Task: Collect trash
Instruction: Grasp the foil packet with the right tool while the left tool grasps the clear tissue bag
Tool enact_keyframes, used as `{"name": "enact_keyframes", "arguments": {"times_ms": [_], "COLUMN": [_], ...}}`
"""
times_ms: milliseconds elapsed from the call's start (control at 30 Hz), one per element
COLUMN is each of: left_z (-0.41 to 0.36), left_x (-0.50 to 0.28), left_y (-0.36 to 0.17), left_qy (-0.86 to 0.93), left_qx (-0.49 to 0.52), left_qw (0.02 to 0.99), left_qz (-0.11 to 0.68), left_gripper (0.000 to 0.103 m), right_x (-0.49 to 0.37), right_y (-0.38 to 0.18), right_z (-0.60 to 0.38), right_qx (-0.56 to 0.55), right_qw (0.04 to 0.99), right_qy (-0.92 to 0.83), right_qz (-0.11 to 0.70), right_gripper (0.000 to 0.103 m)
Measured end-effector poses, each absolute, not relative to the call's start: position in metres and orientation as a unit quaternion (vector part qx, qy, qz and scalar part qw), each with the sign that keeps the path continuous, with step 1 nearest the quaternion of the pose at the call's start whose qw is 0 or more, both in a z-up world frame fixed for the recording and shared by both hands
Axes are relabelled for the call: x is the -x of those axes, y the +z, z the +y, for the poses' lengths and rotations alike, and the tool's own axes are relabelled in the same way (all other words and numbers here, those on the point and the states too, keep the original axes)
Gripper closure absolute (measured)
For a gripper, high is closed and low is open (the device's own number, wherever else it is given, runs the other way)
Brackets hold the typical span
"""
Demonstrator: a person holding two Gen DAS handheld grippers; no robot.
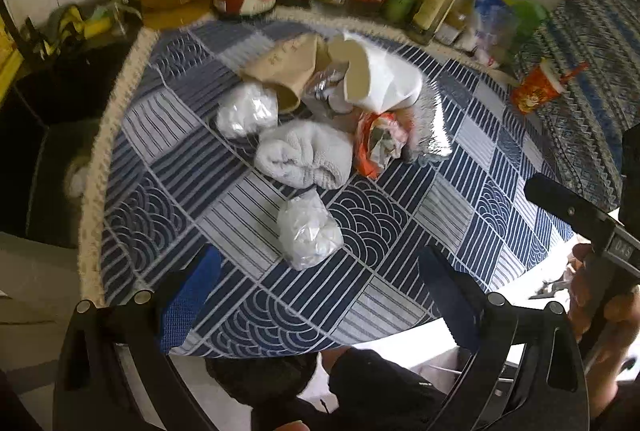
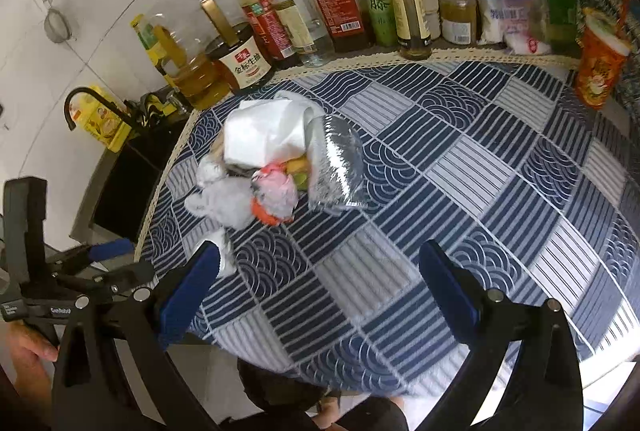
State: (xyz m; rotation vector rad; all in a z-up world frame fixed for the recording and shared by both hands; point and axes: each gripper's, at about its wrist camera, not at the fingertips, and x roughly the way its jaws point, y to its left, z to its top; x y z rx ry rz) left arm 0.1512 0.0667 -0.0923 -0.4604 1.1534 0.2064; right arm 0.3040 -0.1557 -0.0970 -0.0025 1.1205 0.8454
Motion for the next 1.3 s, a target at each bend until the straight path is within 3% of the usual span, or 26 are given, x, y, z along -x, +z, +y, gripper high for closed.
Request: {"name": "enact_keyframes", "arguments": {"times_ms": [533, 567, 600, 700, 833, 867, 933, 1133, 1300], "left_z": [0.079, 0.080, 0.081, 0.083, 0.082, 0.081, 0.081, 0.083, 0.085], "left_x": [-0.195, -0.196, -0.196, -0.195, -0.193, -0.192, -0.192, -0.188, -0.186], "left_y": [-0.155, -0.157, -0.159, -0.163, -0.162, -0.161, -0.162, -0.168, -0.164], "left_qy": [0.129, 0.126, 0.121, 0.117, 0.106, 0.102, 0.097, 0.119, 0.122], "left_qx": [0.226, 0.233, 0.239, 0.252, 0.260, 0.256, 0.256, 0.263, 0.256], "left_qw": [0.758, 0.755, 0.753, 0.748, 0.749, 0.753, 0.754, 0.756, 0.761], "left_qz": [0.598, 0.599, 0.600, 0.603, 0.600, 0.597, 0.597, 0.588, 0.583], "left_gripper": [0.007, 0.007, 0.007, 0.007, 0.009, 0.012, 0.023, 0.053, 0.054], "right_x": [-0.381, -0.382, -0.384, -0.386, -0.388, -0.388, -0.388, -0.384, -0.382], "right_y": [-0.159, -0.161, -0.163, -0.171, -0.178, -0.178, -0.179, -0.178, -0.174], "right_z": [-0.098, -0.096, -0.096, -0.091, -0.087, -0.086, -0.085, -0.087, -0.098], "right_qx": [-0.009, -0.010, -0.014, -0.014, -0.020, -0.017, -0.013, -0.013, -0.015], "right_qw": [0.706, 0.704, 0.703, 0.696, 0.683, 0.684, 0.684, 0.694, 0.702], "right_qy": [0.444, 0.445, 0.447, 0.448, 0.450, 0.450, 0.449, 0.445, 0.434], "right_qz": [0.552, 0.553, 0.554, 0.561, 0.575, 0.574, 0.574, 0.566, 0.564], "right_gripper": [0.005, 0.007, 0.016, 0.018, 0.029, 0.029, 0.041, 0.048, 0.049]}}
